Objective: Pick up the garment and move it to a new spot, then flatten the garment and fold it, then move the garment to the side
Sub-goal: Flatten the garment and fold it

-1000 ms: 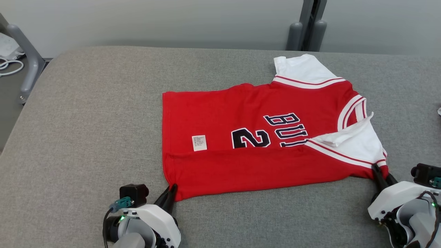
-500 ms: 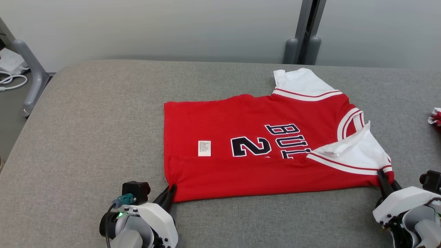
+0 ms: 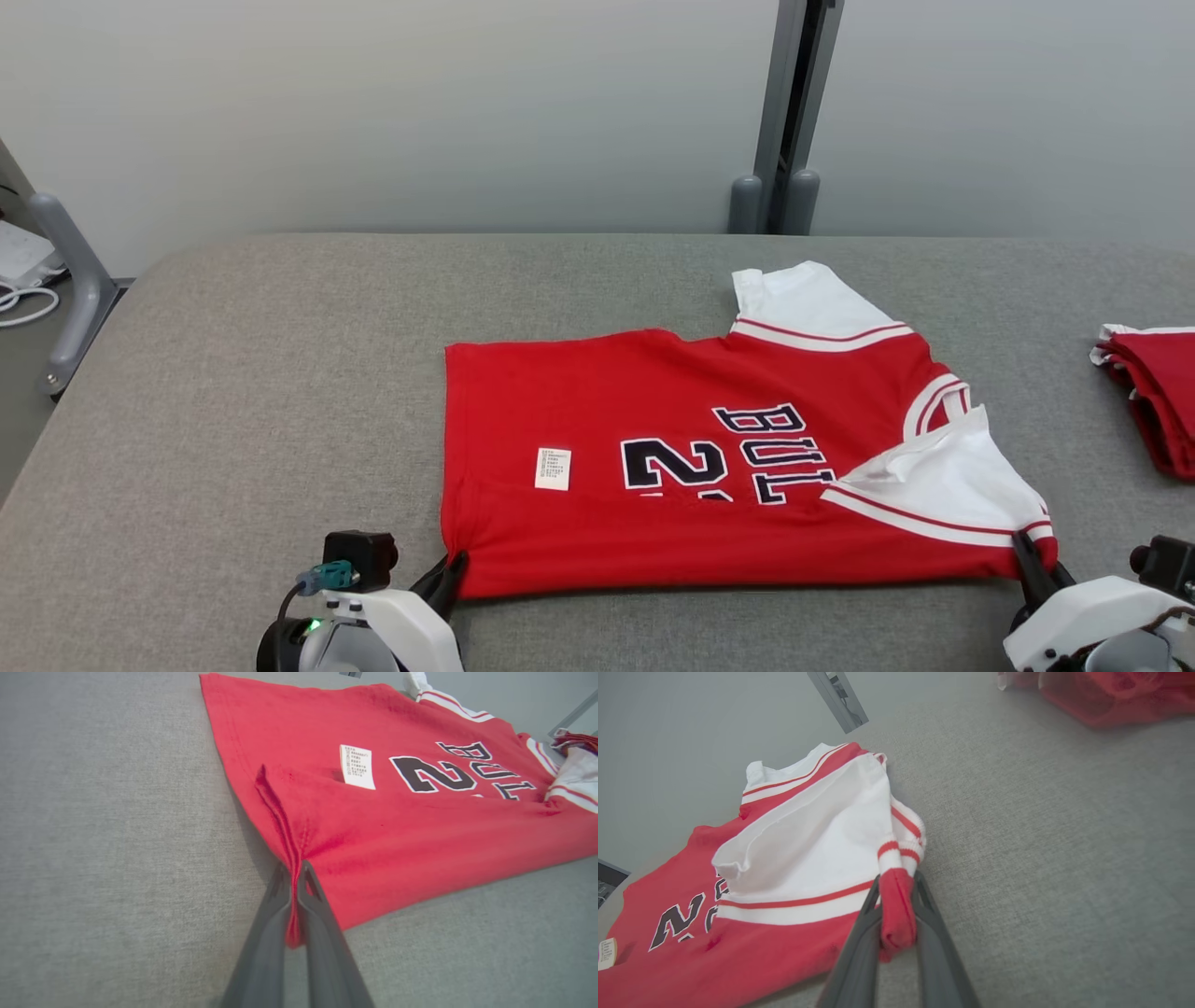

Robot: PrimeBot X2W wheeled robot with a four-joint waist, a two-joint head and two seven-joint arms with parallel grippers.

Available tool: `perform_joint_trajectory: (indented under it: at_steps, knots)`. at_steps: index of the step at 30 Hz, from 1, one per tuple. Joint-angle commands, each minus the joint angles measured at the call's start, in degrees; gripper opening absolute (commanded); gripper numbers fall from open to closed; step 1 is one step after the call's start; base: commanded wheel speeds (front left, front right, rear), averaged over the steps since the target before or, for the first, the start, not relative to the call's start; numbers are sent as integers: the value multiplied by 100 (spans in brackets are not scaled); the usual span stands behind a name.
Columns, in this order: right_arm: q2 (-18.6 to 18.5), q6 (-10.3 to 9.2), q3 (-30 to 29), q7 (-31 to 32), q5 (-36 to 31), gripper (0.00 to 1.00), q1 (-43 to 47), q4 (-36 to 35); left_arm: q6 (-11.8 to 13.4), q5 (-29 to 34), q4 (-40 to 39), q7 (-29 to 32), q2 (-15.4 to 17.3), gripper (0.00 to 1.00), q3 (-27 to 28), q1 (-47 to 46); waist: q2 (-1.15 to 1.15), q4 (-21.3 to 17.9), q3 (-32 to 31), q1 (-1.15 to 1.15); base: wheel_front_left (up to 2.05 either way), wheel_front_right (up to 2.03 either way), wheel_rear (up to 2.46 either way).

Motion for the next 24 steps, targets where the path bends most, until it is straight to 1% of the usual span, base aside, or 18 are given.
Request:
perform_joint_trajectory:
  at_steps: [1, 10, 15, 19, 24]
  knots:
    - [-74, -4, 13, 2, 50, 0, 112, -28, 1, -61, -61, 7, 86, 0, -22, 86, 0, -43, -47, 0, 0, 0, 0]
    - [-251, -4, 157, 159, 236, 0, 697, -417, 1, -262, -643, 221, 481, 0, -264, 549, 0, -102, -139, 0, 0, 0, 0]
    - [-352, -4, 149, 397, 341, 0, 1032, -701, 15, -290, -994, 349, 738, 0, -334, 834, 0, -100, -167, 0, 0, 0, 0]
    - [-355, -4, 108, 605, 356, 0, 1258, -976, 129, -325, -1328, 450, 917, 0, -338, 1059, 0, -118, -179, 0, 0, 0, 0]
    - [-349, -4, -35, 750, 248, 0, 1566, -1149, 327, -369, -1775, 586, 1045, 0, -338, 1315, 0, -117, -200, 0, 0, 0, 0]
